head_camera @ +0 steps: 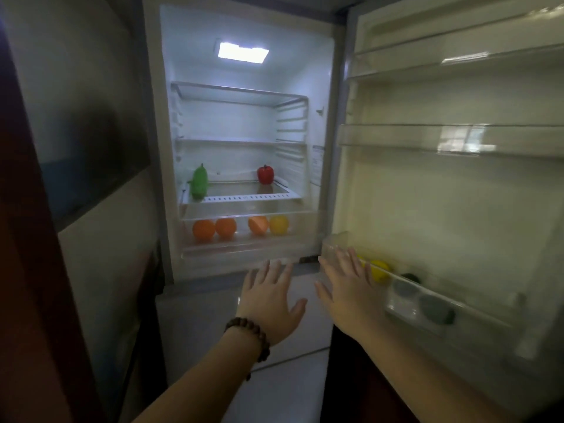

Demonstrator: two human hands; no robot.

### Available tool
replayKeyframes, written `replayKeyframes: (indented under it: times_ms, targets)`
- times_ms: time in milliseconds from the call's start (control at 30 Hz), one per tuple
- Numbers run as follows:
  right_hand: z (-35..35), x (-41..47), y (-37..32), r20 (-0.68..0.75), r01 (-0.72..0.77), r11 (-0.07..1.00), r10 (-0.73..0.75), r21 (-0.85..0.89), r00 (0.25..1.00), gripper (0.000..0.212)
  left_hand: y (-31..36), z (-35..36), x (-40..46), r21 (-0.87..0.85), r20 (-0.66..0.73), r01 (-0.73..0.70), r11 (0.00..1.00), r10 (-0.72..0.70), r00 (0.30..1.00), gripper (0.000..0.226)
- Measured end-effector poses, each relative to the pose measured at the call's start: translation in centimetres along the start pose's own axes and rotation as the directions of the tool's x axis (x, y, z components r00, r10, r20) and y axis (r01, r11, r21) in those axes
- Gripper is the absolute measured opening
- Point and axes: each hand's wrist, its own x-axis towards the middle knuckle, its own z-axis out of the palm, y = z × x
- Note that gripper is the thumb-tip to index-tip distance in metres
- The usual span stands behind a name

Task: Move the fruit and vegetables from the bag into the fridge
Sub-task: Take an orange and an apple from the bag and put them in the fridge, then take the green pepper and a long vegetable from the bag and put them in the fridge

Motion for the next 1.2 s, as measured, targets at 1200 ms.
replayKeyframes:
  times_ms: [1200]
  targets:
    - [-27.5,-78.7,20.0,-0.231,-0.984,0.056,0.968,-0.169,0.095,0.059,63.4,8.4,-45.2,-0.48,0.054,-0.84,0.252,0.964,0.259,0.074]
